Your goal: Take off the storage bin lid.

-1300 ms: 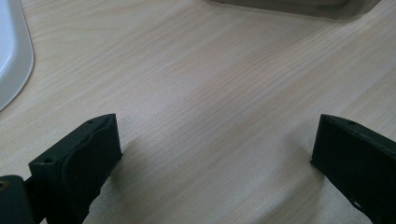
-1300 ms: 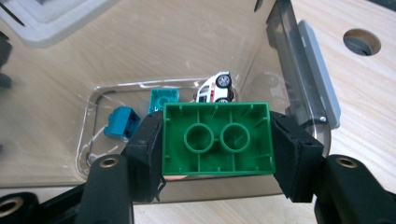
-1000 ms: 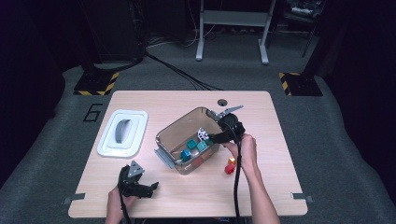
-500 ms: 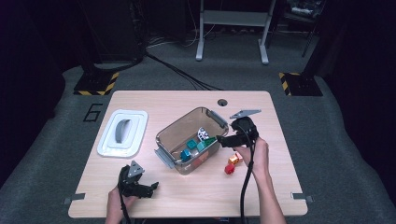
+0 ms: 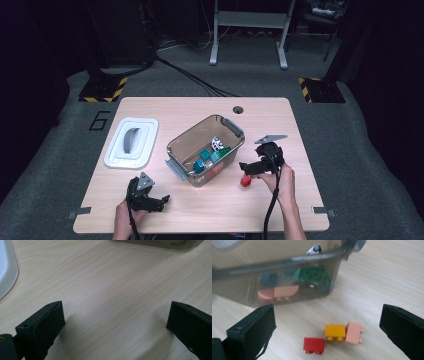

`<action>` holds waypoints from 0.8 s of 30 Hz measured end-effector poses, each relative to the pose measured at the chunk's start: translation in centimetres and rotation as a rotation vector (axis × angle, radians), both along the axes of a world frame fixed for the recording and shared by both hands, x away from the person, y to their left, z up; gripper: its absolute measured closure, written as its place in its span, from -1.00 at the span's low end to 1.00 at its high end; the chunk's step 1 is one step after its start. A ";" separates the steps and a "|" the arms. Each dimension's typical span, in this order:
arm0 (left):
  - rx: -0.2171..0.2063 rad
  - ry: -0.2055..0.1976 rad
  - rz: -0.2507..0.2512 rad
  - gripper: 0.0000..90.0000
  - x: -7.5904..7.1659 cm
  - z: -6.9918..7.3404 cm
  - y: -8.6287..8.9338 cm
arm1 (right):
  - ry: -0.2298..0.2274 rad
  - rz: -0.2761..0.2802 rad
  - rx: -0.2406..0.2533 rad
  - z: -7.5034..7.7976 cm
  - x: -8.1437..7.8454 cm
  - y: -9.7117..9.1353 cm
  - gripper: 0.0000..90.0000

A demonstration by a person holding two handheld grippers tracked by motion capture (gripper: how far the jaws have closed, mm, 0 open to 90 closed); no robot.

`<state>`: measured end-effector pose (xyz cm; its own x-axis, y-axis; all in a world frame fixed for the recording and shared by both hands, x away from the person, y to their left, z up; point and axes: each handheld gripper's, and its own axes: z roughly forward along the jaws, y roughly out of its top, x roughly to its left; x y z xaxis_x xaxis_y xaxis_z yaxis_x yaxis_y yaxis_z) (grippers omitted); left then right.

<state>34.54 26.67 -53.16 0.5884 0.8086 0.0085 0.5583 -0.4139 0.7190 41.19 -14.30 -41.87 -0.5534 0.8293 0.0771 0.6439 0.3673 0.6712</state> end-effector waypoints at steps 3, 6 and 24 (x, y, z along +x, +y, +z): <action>0.000 0.000 0.000 -0.97 0.0 0.0 0.0 | 0.015 0.007 -0.009 -1.0 -0.5 0.0 -1.00; 0.006 -0.003 -0.004 -0.97 0.0 0.0 0.0 | 0.033 -0.010 -0.010 -2.2 -0.9 0.1 -1.00; 0.000 0.000 0.000 -0.97 0.0 0.0 0.0 | 0.115 -0.044 -0.043 -7.9 -2.0 0.8 -0.16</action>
